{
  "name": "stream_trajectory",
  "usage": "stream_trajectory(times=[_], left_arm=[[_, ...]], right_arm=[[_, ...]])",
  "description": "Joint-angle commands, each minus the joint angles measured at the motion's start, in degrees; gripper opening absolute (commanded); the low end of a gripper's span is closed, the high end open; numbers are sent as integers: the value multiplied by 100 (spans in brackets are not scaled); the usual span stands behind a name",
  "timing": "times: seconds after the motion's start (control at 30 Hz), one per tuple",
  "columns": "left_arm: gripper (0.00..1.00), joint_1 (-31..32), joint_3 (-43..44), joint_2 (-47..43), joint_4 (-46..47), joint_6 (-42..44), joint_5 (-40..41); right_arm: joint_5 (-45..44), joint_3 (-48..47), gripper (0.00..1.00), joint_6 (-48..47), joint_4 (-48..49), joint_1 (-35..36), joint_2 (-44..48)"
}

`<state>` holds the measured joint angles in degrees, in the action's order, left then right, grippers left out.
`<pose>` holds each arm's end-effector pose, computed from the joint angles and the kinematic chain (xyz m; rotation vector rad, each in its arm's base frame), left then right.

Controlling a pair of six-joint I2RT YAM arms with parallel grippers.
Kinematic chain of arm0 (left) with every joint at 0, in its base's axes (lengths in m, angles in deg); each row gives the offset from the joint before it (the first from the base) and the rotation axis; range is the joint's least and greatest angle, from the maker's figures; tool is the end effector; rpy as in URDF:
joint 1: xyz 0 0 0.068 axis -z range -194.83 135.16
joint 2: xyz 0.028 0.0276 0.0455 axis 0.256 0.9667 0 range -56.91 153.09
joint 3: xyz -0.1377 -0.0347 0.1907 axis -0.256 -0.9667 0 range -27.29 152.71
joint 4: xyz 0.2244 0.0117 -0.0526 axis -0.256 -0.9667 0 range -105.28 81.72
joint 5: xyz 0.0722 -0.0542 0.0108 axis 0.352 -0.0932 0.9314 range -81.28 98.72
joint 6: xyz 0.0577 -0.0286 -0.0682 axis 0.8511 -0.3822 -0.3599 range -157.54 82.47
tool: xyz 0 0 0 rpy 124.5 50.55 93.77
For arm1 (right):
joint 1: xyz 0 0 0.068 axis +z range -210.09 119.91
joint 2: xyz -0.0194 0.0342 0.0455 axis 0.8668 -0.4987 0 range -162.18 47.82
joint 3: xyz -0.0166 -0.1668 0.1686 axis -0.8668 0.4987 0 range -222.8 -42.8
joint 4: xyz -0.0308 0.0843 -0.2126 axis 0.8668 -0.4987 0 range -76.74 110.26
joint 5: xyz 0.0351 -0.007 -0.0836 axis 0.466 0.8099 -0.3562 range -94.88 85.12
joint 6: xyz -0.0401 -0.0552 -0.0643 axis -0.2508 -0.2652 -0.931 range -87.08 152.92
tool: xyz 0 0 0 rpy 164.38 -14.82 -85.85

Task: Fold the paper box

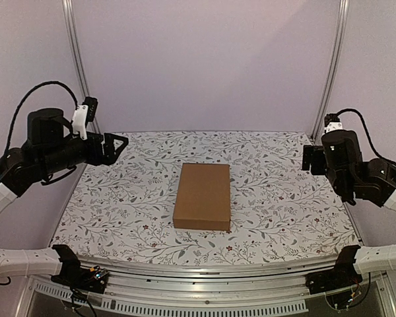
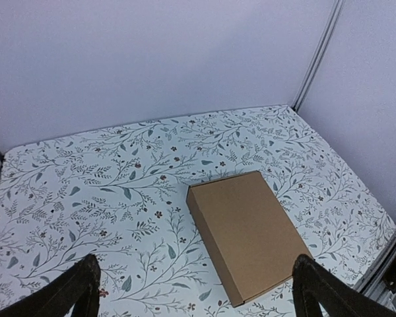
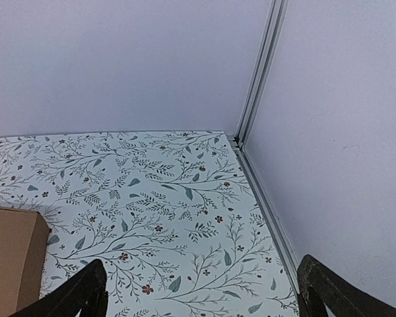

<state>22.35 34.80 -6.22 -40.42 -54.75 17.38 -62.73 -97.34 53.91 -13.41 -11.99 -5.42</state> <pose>0.1822 -0.1224 0.3345 0.2385 1.9450 -0.4858 0.1835 0.0971 0.2968 0.1095 1.8642 -0.2558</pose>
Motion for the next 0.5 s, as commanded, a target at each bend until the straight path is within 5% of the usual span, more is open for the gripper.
stream_trajectory(times=[0.0,0.27,0.47], left_arm=[[100,-71,-137,-467,-113,345,206],[100,-71,4,-832,-310,802,340],[100,-71,-813,-1135,86,1073,442]], right_arm=[[364,14,99,-404,-364,-22,605],[325,-524,99,-893,-1064,-22,860],[363,-356,99,-1120,-1016,-25,905]])
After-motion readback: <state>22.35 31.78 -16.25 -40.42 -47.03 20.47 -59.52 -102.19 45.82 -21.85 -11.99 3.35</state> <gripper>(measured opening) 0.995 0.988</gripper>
